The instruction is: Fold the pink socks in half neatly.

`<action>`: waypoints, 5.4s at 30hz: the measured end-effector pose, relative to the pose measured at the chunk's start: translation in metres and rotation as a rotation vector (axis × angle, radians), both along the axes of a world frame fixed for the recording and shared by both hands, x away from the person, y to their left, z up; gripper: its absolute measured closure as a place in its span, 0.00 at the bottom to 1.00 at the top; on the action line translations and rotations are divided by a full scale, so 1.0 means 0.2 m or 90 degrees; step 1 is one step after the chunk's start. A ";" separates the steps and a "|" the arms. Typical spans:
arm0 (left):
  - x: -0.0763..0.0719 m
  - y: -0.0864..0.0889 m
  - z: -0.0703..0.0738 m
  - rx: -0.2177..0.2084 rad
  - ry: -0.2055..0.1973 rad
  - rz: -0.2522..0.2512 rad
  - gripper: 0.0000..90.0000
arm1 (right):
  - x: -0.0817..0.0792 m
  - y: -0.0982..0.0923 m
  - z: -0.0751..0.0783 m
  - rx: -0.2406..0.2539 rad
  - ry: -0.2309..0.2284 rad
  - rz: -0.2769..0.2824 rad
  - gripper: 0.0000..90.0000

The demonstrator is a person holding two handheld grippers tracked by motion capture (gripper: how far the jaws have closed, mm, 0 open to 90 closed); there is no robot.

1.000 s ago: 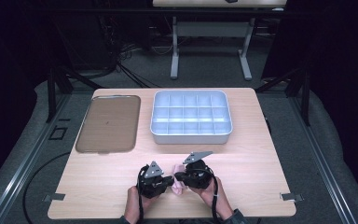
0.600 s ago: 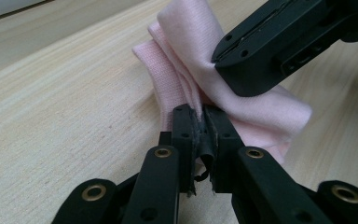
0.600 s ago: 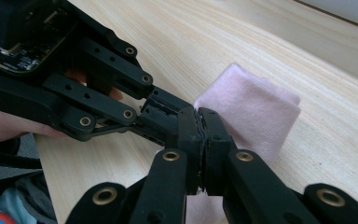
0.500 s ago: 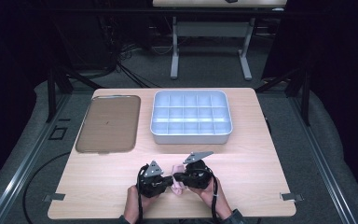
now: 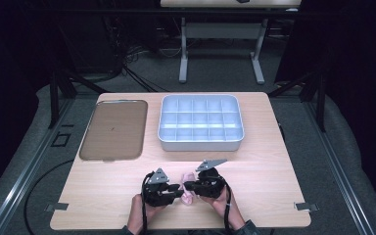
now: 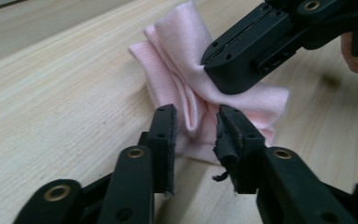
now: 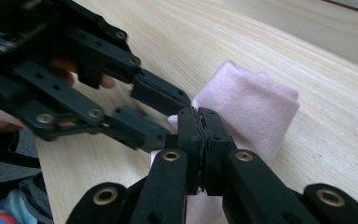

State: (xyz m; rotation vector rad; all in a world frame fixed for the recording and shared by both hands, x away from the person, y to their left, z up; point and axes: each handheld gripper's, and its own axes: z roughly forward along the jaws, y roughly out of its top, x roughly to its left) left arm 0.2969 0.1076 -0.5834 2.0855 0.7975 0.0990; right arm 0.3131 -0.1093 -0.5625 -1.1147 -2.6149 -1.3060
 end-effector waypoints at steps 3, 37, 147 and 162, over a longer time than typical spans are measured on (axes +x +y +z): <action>-0.01 0.02 0.01 0.002 0.001 0.005 0.70 | 0.00 -0.01 0.00 0.000 0.002 -0.001 0.99; 0.04 0.14 0.07 0.001 -0.025 0.038 0.80 | -0.01 0.10 -0.03 -0.037 -0.017 0.008 0.99; 0.16 -0.19 0.07 0.082 -0.072 -0.015 0.97 | 0.13 0.00 0.02 -0.142 0.151 -0.024 0.64; 0.19 -0.14 0.07 0.047 -0.048 -0.001 0.81 | 0.13 -0.03 0.02 -0.168 0.161 -0.018 0.80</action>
